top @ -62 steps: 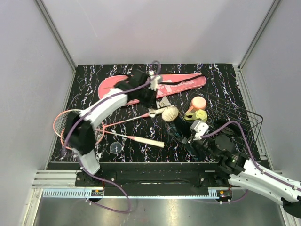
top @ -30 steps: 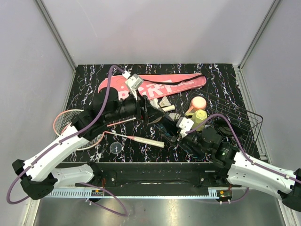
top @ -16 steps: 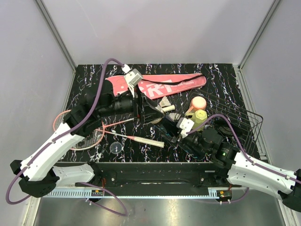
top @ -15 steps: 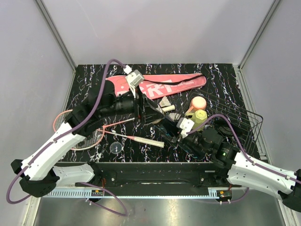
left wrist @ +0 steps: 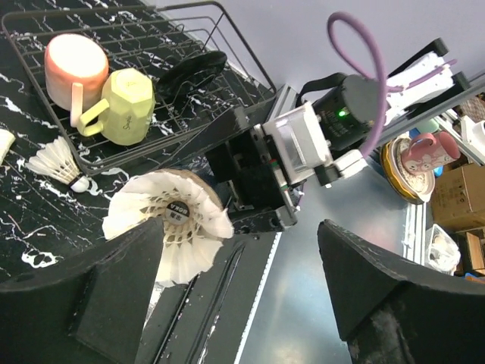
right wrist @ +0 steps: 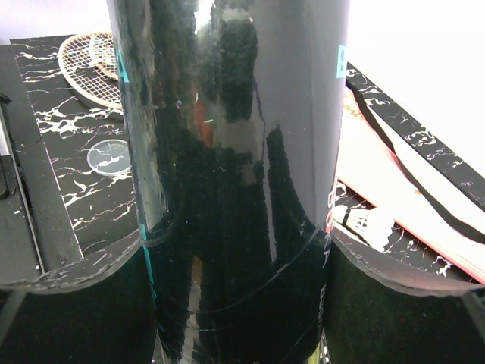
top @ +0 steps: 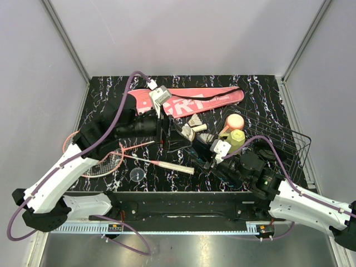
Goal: Pack up the badminton gear
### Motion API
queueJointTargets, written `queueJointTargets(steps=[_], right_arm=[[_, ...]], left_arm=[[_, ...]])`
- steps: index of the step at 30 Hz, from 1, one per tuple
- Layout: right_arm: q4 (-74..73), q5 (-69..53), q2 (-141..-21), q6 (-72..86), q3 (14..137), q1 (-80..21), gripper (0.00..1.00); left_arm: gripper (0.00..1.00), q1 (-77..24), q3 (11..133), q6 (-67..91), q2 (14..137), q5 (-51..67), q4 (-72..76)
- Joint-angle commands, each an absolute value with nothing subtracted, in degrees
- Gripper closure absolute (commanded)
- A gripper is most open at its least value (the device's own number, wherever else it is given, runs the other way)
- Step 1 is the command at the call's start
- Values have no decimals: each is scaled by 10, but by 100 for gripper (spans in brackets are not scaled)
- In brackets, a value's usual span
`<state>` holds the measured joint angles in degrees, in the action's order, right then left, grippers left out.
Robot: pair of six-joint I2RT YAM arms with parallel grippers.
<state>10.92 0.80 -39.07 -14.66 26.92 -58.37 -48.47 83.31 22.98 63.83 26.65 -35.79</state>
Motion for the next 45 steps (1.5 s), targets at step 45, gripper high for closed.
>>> queueJointTargets(steps=[45], right_arm=[[78,64,-276,-102,230,-588,58]], left_arm=[[17,-262,710,356,750,273,-248]])
